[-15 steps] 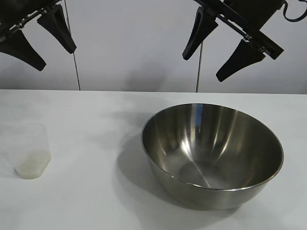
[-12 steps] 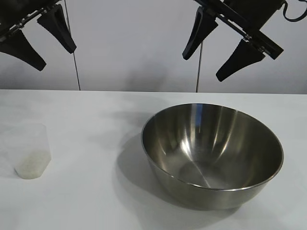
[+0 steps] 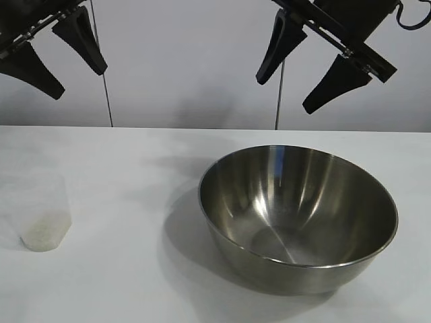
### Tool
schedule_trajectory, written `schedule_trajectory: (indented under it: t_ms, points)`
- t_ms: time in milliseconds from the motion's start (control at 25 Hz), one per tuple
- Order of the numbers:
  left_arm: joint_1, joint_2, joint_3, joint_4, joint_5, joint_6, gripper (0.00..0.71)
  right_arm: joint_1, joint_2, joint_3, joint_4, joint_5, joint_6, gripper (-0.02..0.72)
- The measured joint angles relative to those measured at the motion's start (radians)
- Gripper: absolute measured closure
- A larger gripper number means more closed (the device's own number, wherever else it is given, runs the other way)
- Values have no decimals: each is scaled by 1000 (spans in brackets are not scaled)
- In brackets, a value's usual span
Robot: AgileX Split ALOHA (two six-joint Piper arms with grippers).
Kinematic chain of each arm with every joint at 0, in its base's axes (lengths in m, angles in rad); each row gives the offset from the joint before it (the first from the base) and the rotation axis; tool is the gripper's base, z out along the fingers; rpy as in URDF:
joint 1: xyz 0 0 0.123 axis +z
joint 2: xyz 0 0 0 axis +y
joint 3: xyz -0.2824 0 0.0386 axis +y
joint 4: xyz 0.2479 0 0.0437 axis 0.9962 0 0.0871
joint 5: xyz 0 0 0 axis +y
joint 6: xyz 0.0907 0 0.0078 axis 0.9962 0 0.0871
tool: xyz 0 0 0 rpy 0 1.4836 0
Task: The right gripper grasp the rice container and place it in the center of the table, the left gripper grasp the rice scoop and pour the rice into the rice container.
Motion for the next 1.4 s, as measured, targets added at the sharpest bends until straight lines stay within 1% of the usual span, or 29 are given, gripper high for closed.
schedule_trajectory:
  t_ms: [80, 200, 280, 360, 480, 600, 680, 760, 1040, 1160, 1200, 1240, 1320, 1360, 1400]
  points:
    - [0, 0, 0, 0, 0, 0, 193, -19, -3, -20, -28, 8, -1, 209]
    - [0, 0, 0, 0, 0, 0, 193, -52, -20, -24, -114, 9, -1, 209]
    - [0, 0, 0, 0, -1, 0, 193, -65, -27, -24, -185, 11, 0, 209]
    - [0, 0, 0, 0, -1, 0, 193, -68, -27, -24, -230, 12, 2, 209]
    - [0, 0, 0, 0, -2, 0, 193, -70, -26, 11, -262, 11, 1, 209]
    - [0, 0, 0, 0, -3, 0, 193, -70, 0, 88, -285, 11, -10, 209]
    - [0, 0, 0, 0, -3, 0, 193, -70, 18, 139, -295, -6, -16, 209]
    - [0, 0, 0, 0, -4, 0, 193, -70, 24, 191, -297, -60, -16, 209]
    - [0, 0, 0, 0, -5, 0, 193, -70, 24, 391, -294, -330, -18, 209]
    - [0, 0, 0, 0, -7, 0, 193, -70, 24, 460, -268, -429, -18, 216]
    - [0, 0, 0, 0, -7, 0, 193, -70, 24, 473, -256, -450, -18, 251]
    - [0, 0, 0, 0, -7, 0, 193, -70, 24, 482, -243, -468, -18, 309]
    - [0, 0, 0, 0, -7, 0, 193, -70, 24, 488, -230, -484, -19, 523]
    - [0, 0, 0, 0, -7, 0, 193, -70, 24, 488, -228, -488, -19, 585]
    - [0, 0, 0, 0, -7, 0, 193, -70, 24, 488, -227, -493, -20, 631]
